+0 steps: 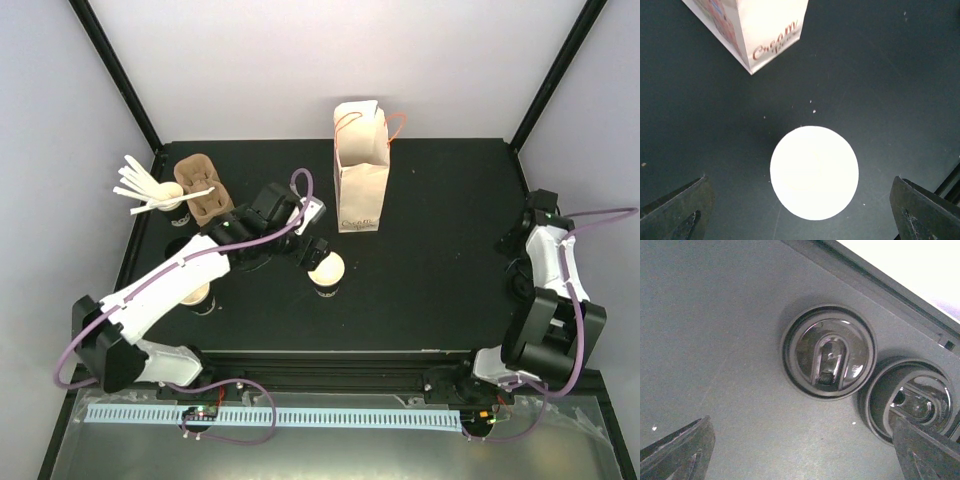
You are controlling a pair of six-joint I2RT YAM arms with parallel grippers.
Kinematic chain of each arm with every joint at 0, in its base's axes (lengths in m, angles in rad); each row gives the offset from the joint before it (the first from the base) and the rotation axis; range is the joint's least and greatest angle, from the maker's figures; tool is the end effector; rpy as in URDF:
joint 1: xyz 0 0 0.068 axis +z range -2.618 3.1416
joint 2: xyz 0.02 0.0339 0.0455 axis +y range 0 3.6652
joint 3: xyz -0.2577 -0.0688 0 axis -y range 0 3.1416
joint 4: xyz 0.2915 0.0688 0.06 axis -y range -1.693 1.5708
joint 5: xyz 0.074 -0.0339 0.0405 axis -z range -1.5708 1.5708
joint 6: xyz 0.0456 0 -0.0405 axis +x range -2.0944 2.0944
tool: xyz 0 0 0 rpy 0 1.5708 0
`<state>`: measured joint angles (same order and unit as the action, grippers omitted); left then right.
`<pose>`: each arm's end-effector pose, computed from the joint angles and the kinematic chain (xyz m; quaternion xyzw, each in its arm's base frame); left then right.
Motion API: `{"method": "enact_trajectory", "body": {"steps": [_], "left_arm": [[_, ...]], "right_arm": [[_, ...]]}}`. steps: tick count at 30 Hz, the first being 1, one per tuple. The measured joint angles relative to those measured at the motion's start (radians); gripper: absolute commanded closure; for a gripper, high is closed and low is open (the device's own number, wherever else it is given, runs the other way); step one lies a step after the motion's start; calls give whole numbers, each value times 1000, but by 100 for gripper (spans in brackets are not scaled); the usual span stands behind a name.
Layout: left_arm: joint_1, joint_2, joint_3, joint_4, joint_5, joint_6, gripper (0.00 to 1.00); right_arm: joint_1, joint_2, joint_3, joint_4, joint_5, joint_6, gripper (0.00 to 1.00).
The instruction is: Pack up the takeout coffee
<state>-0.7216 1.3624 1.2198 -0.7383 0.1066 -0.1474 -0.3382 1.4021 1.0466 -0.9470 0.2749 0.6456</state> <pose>0.2518 -0.2280 0.2915 0.2834 0.8962 -0.1876 0.2852 0.2809 -0.1119 0.2087 0.4798 0.8566 -0.1139 0.1517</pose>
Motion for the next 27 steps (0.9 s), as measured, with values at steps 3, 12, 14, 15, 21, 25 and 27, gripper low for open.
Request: {"method": "enact_trajectory", "body": {"steps": [3,12,14,15,21,25,27], "left_arm": [[0,-51,9,-3,-16,3,1],[8,-117,8,2,-13,3,1],[8,-117,8,1,-6,-1,1],[8,-117,8,0,-3,-3,1],[9,-117,7,-6,10,-11,1],[9,-112,7,-15,22,-14,1],[9,-103,7,-19,29,-14,1]], "right_arm": [[-41,16,6,-3,-2,-1,0],[-163,80,-13,35,-58,-51,3],[-174,112,-13,39,-71,-64,5],[-186,121,-13,42,-76,-68,6],[-255,136,-17,61,-102,-94,6],[-258,168,-16,74,-140,-105,6],[-257,185,-12,72,-155,-106,6]]}}
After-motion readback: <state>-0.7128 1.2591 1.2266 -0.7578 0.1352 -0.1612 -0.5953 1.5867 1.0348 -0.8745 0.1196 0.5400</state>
